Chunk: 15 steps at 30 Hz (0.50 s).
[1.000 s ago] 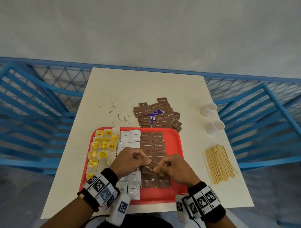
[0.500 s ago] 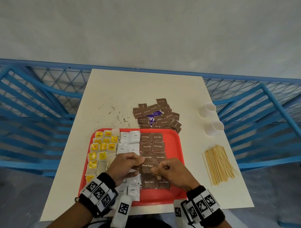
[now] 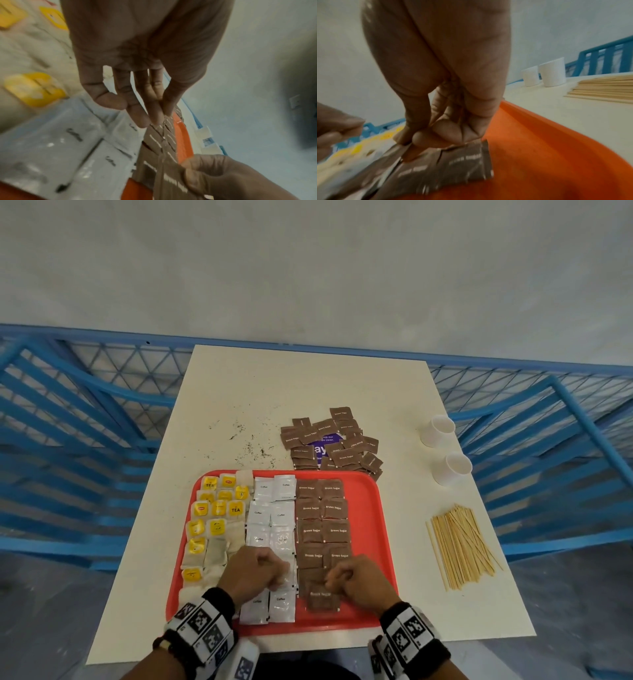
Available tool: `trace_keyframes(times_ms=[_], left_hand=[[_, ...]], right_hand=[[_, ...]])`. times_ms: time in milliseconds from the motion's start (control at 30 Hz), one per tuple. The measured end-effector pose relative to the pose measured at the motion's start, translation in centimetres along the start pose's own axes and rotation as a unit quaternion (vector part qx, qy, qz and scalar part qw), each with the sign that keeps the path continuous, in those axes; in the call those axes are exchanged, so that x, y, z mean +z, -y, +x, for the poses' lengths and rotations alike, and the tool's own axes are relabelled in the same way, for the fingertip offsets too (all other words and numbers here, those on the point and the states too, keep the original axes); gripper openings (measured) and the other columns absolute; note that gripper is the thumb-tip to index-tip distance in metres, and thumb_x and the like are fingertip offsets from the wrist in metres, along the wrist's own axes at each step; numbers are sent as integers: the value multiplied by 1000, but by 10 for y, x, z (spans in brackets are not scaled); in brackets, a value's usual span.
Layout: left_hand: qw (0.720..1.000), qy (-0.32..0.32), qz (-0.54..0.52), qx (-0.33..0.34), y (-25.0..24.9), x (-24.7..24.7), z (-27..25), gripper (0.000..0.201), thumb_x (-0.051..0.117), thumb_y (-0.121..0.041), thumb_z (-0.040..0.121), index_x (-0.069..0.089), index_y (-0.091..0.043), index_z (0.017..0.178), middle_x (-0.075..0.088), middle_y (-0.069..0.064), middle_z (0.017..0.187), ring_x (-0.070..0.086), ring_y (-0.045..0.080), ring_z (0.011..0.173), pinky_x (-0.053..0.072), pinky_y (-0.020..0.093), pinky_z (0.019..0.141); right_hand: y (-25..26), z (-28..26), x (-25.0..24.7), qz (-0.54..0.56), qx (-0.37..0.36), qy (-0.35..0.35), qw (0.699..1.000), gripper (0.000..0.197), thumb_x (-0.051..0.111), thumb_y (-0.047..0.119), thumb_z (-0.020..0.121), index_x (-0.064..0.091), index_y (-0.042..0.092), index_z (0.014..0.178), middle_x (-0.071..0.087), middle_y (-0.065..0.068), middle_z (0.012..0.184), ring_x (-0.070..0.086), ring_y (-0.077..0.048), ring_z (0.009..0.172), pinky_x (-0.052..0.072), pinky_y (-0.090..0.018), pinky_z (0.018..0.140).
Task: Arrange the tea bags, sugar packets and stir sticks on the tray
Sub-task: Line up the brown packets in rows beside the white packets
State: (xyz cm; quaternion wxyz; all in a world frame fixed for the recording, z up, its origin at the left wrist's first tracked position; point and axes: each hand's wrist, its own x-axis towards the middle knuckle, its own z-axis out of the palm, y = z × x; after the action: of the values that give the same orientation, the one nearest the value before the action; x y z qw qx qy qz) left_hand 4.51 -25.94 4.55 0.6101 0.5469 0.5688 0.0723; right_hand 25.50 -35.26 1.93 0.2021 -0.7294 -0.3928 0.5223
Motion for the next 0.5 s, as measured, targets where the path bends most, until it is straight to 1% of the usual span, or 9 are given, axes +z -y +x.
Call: trace_keyframes(times_ms=[33, 100, 167, 267, 333, 367, 400, 467, 500], left_hand=[[1000, -3, 19, 0, 4, -3, -1, 15, 73, -11, 87, 71, -1, 76, 74, 11, 68, 66, 15, 57, 41, 12, 44], [999, -6, 44, 2, 11, -7, -1, 16, 72, -13, 88, 72, 1, 80, 75, 12, 71, 66, 13, 57, 42, 12, 44], [998, -7, 56, 8, 15, -10, 0, 17, 73, -15, 88, 72, 0, 81, 75, 9, 69, 66, 11, 55, 43, 13, 46], [997, 3, 69, 26, 18, -10, 1, 17, 74, -17, 87, 72, -3, 77, 74, 7, 66, 69, 16, 58, 53, 22, 55], [996, 10, 75, 39, 19, -10, 3, 16, 74, -15, 87, 73, -4, 75, 74, 7, 66, 70, 19, 59, 60, 33, 64], [996, 14, 77, 44, 19, -10, 3, 16, 74, -15, 87, 73, -5, 74, 74, 7, 67, 71, 20, 60, 61, 37, 68], [996, 18, 78, 49, 18, -10, 3, 16, 74, -15, 87, 73, -6, 73, 74, 6, 67, 71, 20, 60, 61, 41, 69], [995, 23, 82, 56, 17, -10, 5, 16, 74, -16, 87, 73, -6, 74, 74, 5, 67, 72, 23, 62, 62, 44, 69], [995, 26, 84, 57, 16, -9, 6, 16, 74, -16, 87, 73, -6, 74, 75, 5, 68, 72, 24, 63, 62, 45, 69]], right_hand=[[-4, 0, 4, -10, 2, 10, 1000, 28, 72, -1, 83, 72, 21, 66, 70, 10, 59, 58, -4, 54, 48, -22, 55], [-6, 1, 10, -18, -3, 29, 999, 22, 72, -1, 84, 70, 15, 70, 66, 19, 53, 58, 7, 51, 45, -11, 54], [-6, 2, 15, -31, -9, 36, 999, 22, 74, -1, 82, 68, 16, 69, 64, 20, 51, 57, 10, 50, 43, -7, 54], [-9, 7, 22, -65, -8, 28, 997, 26, 78, 2, 78, 66, 21, 65, 66, 10, 57, 56, 4, 49, 50, -15, 56], [-8, 10, 26, -100, -3, 16, 995, 26, 77, 2, 76, 63, 21, 64, 73, 0, 70, 67, -6, 61, 58, -25, 67], [-9, 12, 27, -115, -1, 5, 993, 27, 78, 2, 73, 61, 21, 64, 74, -4, 76, 71, -12, 69, 59, -30, 71], [-10, 13, 28, -133, 1, -8, 991, 28, 79, 4, 70, 58, 22, 65, 74, -3, 78, 71, -14, 72, 58, -30, 71], [-10, 13, 28, -169, -15, -32, 985, 30, 79, 10, 67, 53, 24, 66, 67, 6, 74, 63, -9, 70, 51, -21, 64], [-7, 13, 27, -184, -28, -38, 982, 29, 78, 13, 68, 52, 25, 66, 63, 9, 73, 58, -6, 69, 47, -19, 63]])
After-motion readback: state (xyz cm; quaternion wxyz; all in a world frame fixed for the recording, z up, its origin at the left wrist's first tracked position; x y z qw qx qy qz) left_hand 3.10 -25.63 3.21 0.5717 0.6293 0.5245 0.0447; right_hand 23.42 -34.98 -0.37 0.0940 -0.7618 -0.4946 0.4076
